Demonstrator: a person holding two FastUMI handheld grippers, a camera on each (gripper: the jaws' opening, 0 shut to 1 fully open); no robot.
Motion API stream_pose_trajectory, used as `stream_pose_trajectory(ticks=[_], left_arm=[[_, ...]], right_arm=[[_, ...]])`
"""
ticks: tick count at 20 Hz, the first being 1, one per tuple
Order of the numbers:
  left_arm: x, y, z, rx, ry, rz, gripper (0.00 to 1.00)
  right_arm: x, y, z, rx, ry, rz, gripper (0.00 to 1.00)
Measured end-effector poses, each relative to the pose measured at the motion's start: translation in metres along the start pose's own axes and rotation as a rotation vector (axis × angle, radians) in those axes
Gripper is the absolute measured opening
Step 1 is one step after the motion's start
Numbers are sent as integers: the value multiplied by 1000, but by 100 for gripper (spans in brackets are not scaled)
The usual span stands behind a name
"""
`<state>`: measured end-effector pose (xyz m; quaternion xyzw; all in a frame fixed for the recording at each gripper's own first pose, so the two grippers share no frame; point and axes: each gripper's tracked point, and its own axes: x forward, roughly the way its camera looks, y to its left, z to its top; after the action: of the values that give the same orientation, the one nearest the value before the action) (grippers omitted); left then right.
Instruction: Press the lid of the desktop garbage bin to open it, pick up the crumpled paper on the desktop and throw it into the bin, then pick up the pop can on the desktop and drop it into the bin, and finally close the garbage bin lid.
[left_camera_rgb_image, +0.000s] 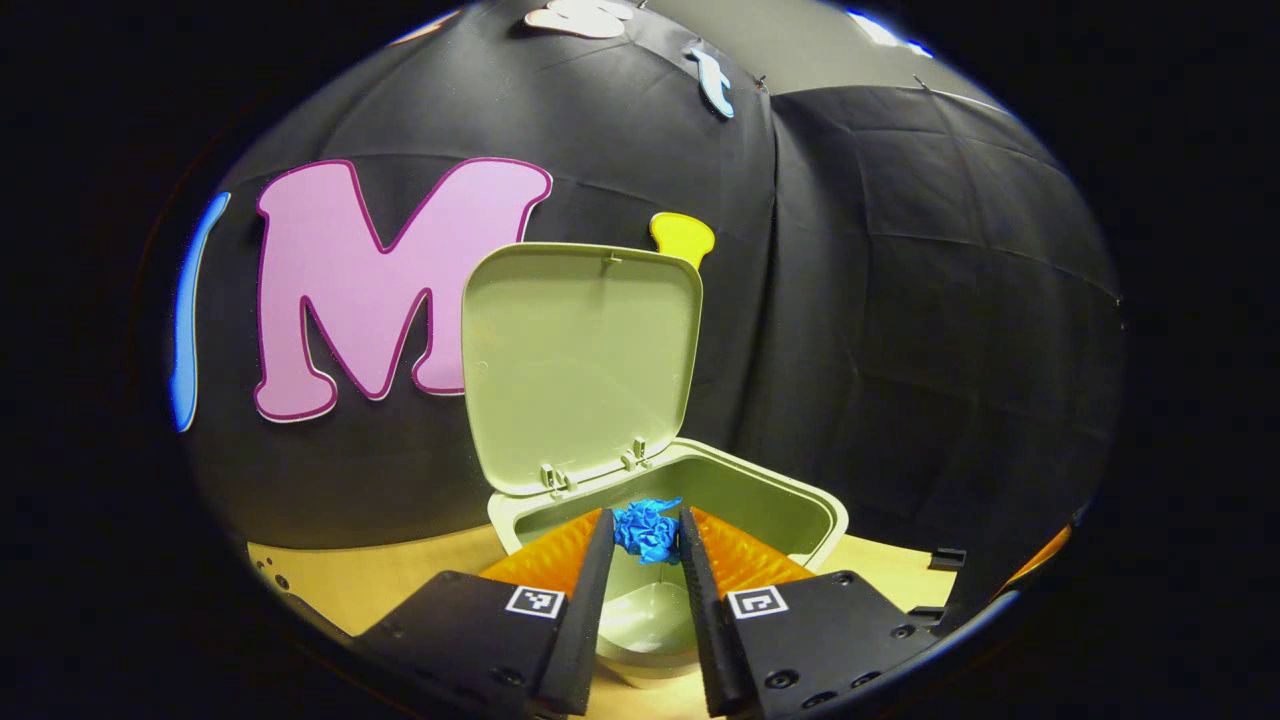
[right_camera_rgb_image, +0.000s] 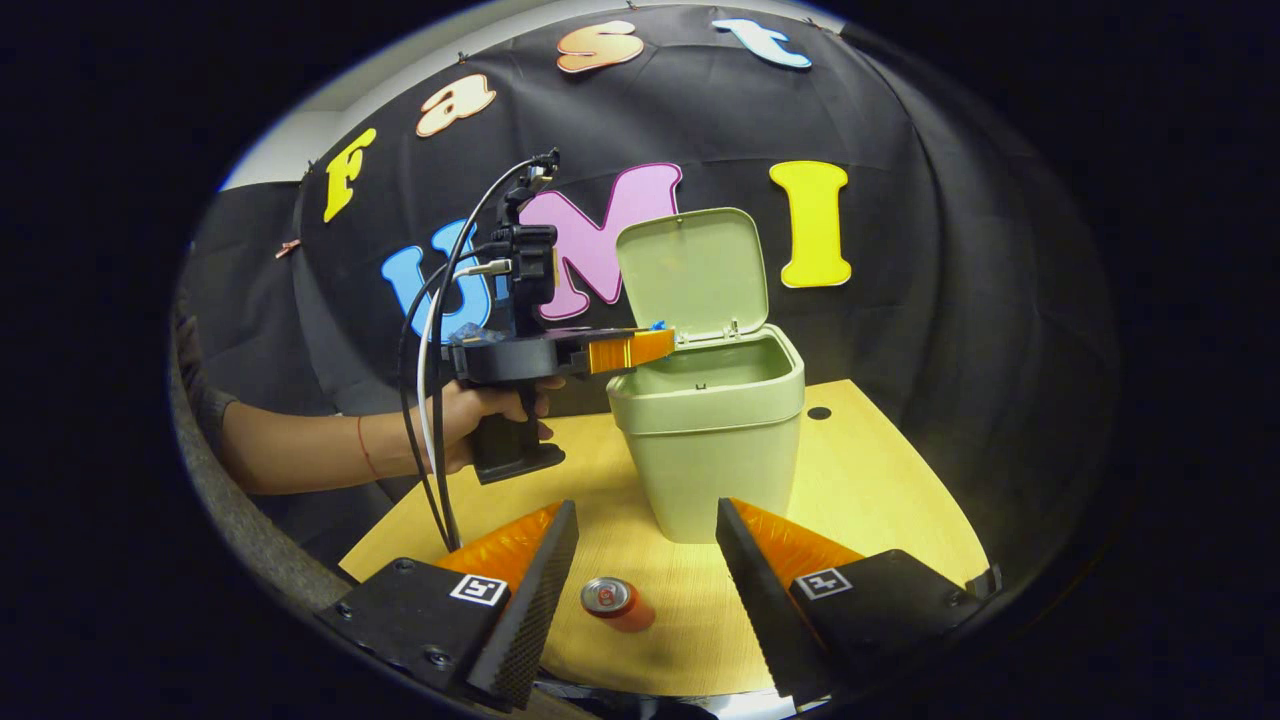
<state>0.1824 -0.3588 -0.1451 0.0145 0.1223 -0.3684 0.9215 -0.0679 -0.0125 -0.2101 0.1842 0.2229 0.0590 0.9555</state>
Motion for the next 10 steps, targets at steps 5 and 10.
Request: stream_pose_trajectory(ticks=[5,10], left_arm=[[0,2,-3,-17,1,-17,56],[-8,11,-1,-38,-14,1,84]], right_arm=[[2,-1,-4,2,8,-2,89],[4,4,-6,-7,16,1,90]])
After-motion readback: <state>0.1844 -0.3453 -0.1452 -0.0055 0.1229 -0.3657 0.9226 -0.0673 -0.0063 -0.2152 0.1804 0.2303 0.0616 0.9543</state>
